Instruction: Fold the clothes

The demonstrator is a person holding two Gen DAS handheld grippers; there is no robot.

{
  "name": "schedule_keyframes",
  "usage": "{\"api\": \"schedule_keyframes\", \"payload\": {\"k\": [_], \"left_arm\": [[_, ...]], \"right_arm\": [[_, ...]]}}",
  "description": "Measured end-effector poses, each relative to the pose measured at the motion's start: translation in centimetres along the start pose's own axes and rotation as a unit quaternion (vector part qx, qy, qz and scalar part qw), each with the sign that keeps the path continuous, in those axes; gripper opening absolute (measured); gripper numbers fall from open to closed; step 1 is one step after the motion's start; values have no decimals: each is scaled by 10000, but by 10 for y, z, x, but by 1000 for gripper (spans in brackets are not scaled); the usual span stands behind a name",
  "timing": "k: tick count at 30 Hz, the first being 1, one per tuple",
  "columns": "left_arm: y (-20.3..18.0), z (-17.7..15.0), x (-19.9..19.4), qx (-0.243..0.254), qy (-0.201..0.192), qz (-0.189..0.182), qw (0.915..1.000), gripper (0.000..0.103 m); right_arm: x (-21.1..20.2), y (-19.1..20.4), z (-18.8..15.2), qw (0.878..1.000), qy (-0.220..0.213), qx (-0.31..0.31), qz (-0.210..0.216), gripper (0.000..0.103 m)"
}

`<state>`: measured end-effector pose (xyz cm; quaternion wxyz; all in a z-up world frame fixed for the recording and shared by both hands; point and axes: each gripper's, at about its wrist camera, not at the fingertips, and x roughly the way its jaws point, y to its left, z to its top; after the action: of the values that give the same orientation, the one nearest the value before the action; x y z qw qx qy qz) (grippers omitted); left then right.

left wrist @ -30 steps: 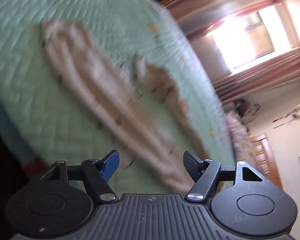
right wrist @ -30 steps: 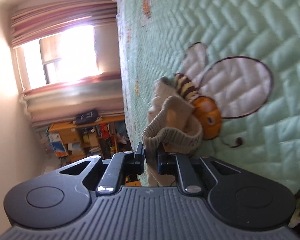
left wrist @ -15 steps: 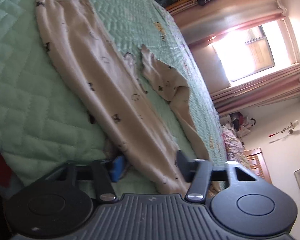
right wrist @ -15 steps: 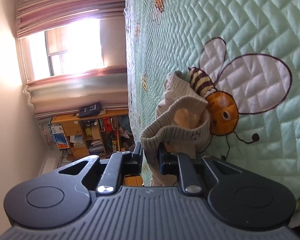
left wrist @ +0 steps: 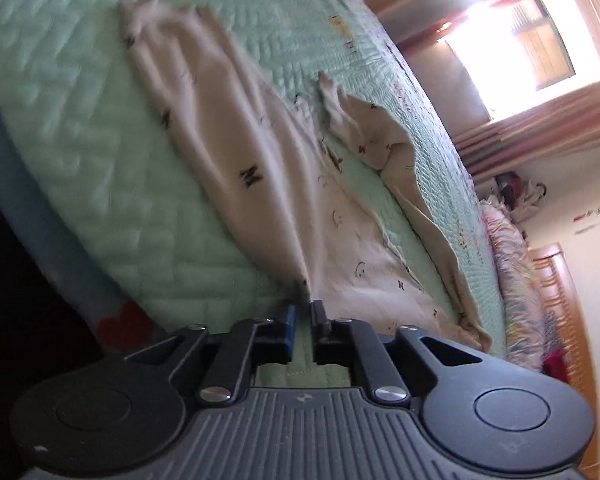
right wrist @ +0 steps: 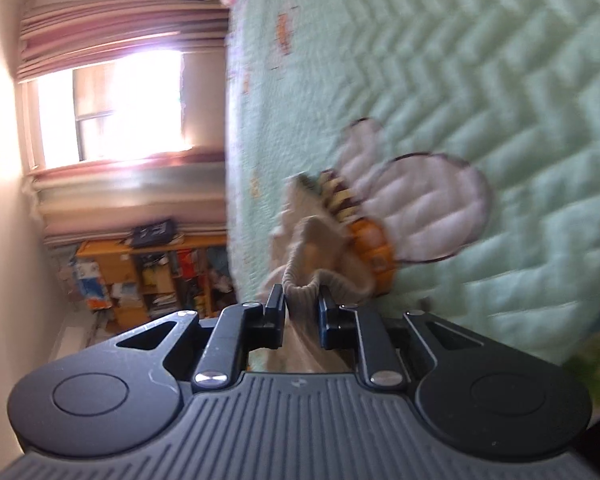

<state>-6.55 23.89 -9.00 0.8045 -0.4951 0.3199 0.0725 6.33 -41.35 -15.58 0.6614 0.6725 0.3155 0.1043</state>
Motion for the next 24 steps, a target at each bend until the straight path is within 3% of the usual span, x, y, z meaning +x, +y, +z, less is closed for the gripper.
{"api": "schedule_keyframes", "payload": {"k": [1, 3, 5, 7, 8, 9, 11, 16, 20, 24], "left_arm": [[-1, 0, 1, 6, -15, -39, 10000, 14], [-9, -1, 4, 140, -24, -111, 9998, 33], [-14, -3, 5, 256, -36, -178, 9995, 46], [-17, -9, 7, 295, -48, -217, 9993, 58], [-19, -12, 8, 277, -44, -229, 9993, 61], [-19, -15, 9, 260, -19, -256, 9993, 65], [-20, -22, 12, 227, 41, -306, 9993, 69], [-31, -34, 23, 285, 375, -471, 9978, 80], [-53, -47, 40, 624, 594, -531, 9949, 95], [-77, -59, 66, 760, 805, -634, 9918, 95]], "right_arm": [[0, -4, 1, 10000, -31, 19, -46, 19], [1, -9, 2, 9999, -59, 85, -51, 19], [4, -9, 1, 10000, 44, 37, 16, 20], [8, -8, -2, 9998, 170, -41, 30, 31], [8, -8, -3, 9997, 208, -93, 54, 45], [8, -8, -5, 9996, 237, -150, 83, 52], [7, -7, -12, 9989, 293, -333, 133, 57], [-1, -4, -26, 9961, 358, -801, 40, 57], [13, 5, -37, 9884, 576, -1398, -134, 57], [38, 15, -49, 9791, 611, -1925, -240, 57]]}}
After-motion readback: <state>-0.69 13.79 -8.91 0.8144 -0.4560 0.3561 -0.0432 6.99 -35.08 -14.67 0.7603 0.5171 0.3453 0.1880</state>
